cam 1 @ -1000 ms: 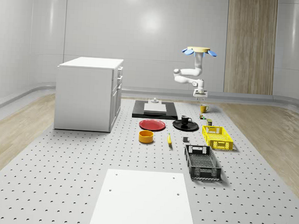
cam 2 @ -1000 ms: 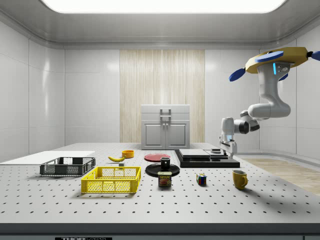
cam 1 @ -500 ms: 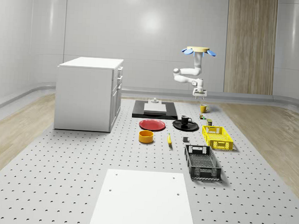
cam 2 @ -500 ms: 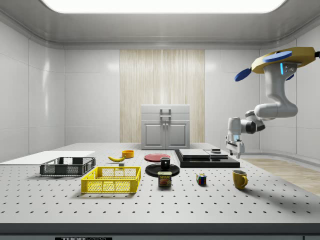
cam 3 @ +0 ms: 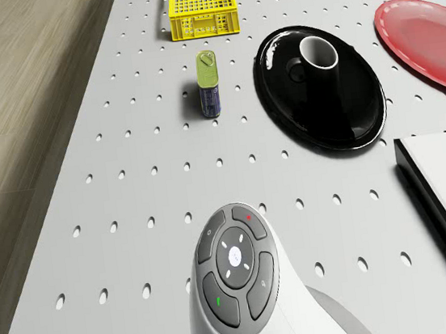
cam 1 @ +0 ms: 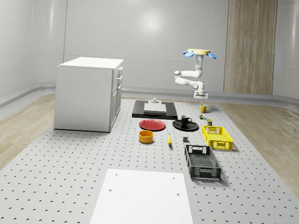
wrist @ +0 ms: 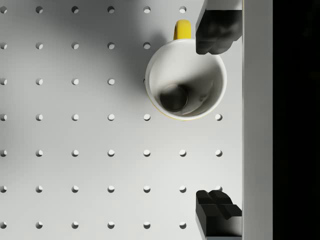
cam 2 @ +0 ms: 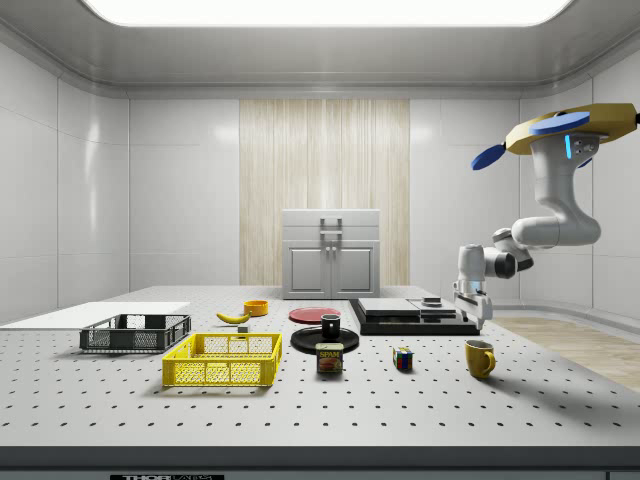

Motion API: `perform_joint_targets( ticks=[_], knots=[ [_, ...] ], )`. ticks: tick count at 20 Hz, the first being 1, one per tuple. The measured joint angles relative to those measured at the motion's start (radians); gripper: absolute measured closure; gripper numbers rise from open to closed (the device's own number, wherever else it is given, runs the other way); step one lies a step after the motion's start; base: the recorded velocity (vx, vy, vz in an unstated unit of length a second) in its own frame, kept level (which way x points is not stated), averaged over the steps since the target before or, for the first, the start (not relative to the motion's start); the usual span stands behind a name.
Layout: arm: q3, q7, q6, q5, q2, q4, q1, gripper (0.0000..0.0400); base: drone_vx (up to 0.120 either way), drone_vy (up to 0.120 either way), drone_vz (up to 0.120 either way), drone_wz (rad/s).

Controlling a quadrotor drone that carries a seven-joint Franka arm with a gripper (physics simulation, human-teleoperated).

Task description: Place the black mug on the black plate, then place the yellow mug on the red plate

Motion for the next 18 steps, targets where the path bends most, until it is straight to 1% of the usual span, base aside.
perform_joint_targets(
  ticks=[3,9,18],
  knots=[
    [-0.012,-0.001,0.006,-0.012,0.0,0.005,-0.002,0.0,0.0,0.0,0.0,0.0],
    [-0.073,-0.004,0.036,-0.069,0.004,0.037,-0.015,0.0,0.0,0.0,0.0,0.0],
    [-0.163,-0.011,0.079,-0.156,0.022,0.094,-0.035,0.0,0.0,0.0,0.0,0.0]
  ],
)
